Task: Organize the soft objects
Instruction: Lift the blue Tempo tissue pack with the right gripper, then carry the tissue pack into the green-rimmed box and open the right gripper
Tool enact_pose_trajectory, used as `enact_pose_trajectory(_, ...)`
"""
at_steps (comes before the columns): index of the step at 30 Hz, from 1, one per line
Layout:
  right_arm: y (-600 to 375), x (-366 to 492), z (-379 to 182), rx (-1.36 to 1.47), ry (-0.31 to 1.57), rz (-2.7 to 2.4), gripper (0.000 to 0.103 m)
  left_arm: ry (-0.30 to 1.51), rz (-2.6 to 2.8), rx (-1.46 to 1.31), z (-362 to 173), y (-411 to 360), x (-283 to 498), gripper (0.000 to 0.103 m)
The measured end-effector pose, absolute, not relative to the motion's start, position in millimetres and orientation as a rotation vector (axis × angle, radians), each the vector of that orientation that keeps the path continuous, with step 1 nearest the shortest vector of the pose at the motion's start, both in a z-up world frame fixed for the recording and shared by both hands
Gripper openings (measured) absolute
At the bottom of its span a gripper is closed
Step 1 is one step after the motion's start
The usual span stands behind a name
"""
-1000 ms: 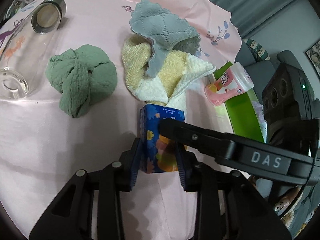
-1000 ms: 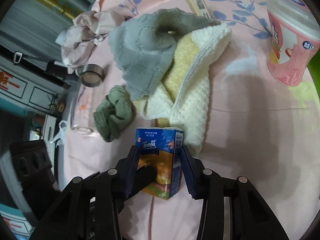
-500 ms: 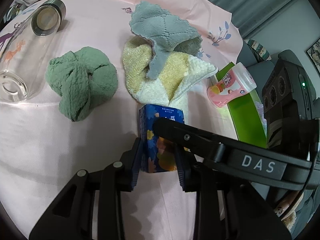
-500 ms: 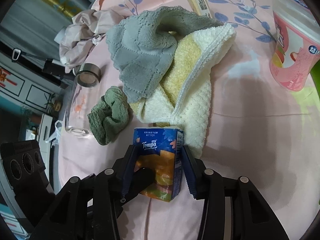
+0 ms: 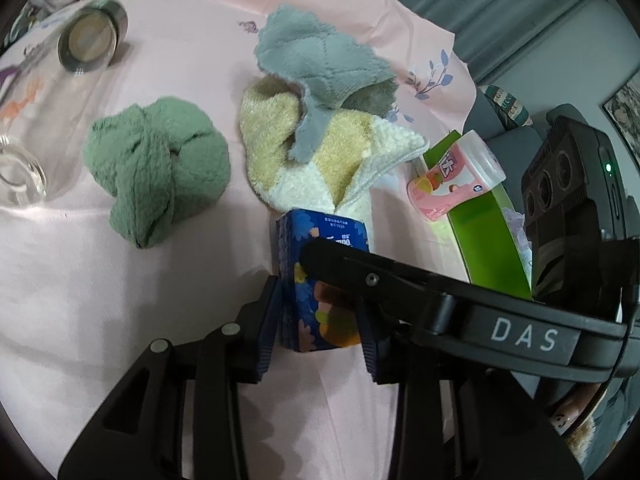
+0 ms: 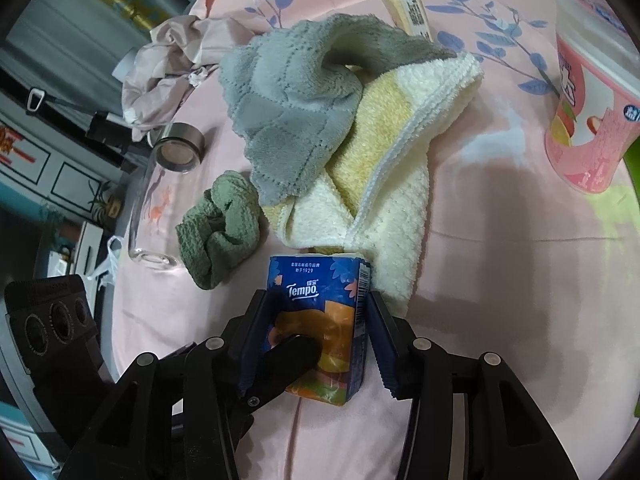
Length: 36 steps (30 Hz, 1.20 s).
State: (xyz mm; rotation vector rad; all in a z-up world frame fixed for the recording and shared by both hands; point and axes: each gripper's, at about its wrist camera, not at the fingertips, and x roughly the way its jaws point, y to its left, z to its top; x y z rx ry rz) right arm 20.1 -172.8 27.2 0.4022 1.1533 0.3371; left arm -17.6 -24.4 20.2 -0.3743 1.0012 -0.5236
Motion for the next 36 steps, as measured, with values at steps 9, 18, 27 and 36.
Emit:
enact_pose_trajectory(9, -174, 1, 79, 0.369, 0.968, 0.361, 0.05, 0.758, -0.538, -0.309, 72, -32, -39, 0.034)
enact_pose_trajectory(18, -209, -26, 136, 0.403, 0.765, 0.362, 0.05, 0.603, -0.575, -0.217, 129, -66, -55, 0.034)
enact_pose_trajectory(27, -270, -44, 156, 0.481, 0.635, 0.267, 0.051, 0.541, -0.667, -0.131, 152, -125, -52, 0.033)
enact_pose_trajectory(36, -331, -57, 151, 0.606, 0.554, 0.178, 0.05, 0.539, -0.763, -0.024, 162, -186, -43, 0.033)
